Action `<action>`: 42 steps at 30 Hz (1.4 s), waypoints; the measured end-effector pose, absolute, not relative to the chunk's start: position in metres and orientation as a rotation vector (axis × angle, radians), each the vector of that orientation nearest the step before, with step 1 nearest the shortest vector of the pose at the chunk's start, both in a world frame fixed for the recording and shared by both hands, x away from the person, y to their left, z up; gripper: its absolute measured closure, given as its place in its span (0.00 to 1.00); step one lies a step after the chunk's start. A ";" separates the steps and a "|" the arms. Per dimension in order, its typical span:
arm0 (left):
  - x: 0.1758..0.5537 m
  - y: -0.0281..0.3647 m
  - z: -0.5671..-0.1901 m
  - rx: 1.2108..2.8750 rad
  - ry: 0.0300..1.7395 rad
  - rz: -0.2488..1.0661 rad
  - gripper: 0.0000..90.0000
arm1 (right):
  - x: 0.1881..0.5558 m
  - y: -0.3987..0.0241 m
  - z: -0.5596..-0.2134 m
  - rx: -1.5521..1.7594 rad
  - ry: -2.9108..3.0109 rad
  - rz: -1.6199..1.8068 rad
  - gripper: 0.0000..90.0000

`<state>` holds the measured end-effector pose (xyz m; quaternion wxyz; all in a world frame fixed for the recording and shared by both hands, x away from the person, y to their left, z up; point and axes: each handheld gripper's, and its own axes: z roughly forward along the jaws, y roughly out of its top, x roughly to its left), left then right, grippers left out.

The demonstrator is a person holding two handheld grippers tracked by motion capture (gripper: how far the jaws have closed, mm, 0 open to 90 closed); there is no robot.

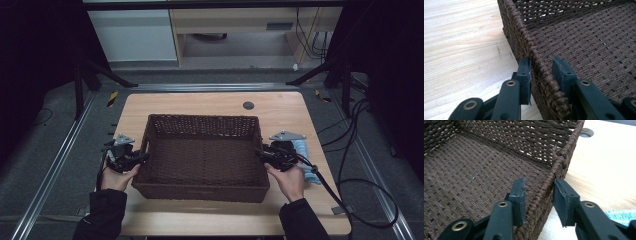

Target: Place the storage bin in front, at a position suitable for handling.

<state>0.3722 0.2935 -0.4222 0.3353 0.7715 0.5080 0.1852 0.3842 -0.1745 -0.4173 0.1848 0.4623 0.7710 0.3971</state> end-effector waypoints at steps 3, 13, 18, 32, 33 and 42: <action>0.372 0.294 -0.423 2.007 1.329 0.477 0.76 | 0.382 -0.181 -0.411 1.284 2.153 1.139 0.61; 0.373 0.294 -0.422 2.017 1.326 0.487 0.76 | 0.376 -0.220 -0.402 1.323 2.032 1.129 0.49; 0.372 0.294 -0.422 2.027 1.323 0.500 0.77 | 0.378 -0.238 -0.410 1.358 2.005 1.063 0.46; 0.372 0.297 -0.422 2.019 1.324 0.492 0.76 | 0.375 -0.271 -0.442 1.418 1.969 0.937 0.37; 0.372 0.297 -0.422 2.016 1.325 0.491 0.76 | 0.373 -0.273 -0.445 1.427 1.972 0.923 0.37; 0.372 0.296 -0.422 2.021 1.327 0.494 0.77 | 0.375 -0.280 -0.461 1.468 1.976 0.884 0.35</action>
